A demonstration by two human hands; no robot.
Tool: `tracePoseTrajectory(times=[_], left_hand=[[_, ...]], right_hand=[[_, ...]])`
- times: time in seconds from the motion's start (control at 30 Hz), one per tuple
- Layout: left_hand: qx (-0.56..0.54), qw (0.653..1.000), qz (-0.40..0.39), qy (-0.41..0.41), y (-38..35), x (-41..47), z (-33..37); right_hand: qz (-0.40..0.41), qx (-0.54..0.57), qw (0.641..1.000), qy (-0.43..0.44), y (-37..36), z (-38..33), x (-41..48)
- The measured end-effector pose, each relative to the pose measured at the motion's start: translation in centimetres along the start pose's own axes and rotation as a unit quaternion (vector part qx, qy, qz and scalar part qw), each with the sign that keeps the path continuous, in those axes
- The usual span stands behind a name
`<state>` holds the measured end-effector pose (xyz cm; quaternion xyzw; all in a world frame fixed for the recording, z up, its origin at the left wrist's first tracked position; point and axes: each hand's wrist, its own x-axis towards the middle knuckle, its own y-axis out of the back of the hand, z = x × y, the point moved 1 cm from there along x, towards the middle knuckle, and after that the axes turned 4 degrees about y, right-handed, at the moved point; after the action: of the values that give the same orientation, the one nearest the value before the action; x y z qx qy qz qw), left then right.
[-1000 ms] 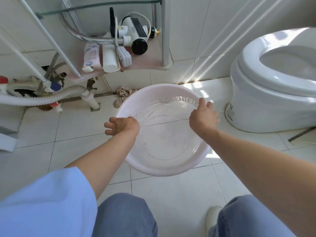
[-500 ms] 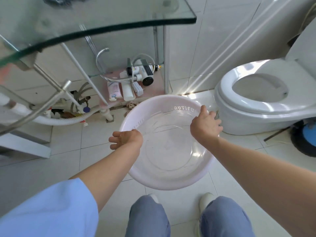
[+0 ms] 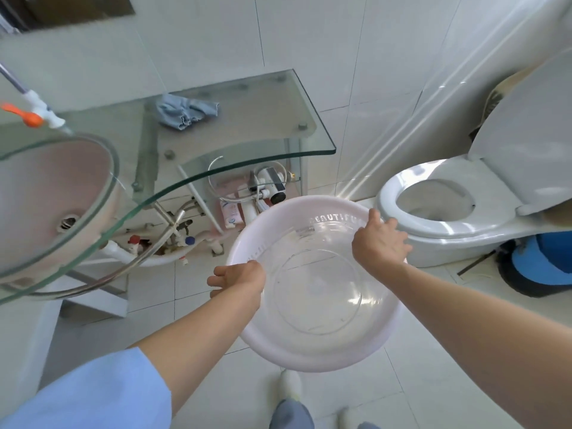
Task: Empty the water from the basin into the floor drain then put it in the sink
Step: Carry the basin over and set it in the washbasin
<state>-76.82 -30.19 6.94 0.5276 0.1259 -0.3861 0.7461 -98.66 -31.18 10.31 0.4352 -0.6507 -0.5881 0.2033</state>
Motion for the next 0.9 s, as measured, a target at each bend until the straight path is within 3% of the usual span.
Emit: tracePoseTrajectory(times=[0.47, 0.73, 0.9], left_hand=[[-0.093, 0.991, 0.095, -0.026, 9.1, -6.3, 1.6], [-0.176, 0.970, 0.166, 0.003, 16.2, -6.0, 1.1], [-0.168, 0.962, 0.216, 0.003, 20.5, -5.0, 0.2]], right_hand=[[0.059, 0.067, 0.989, 0.115, 10.7, -4.1, -5.0], [0.046, 0.085, 0.975, 0.201, 12.6, -9.0, -8.5], [0.032, 0.092, 0.969, 0.227, 12.3, -13.1, -10.4]])
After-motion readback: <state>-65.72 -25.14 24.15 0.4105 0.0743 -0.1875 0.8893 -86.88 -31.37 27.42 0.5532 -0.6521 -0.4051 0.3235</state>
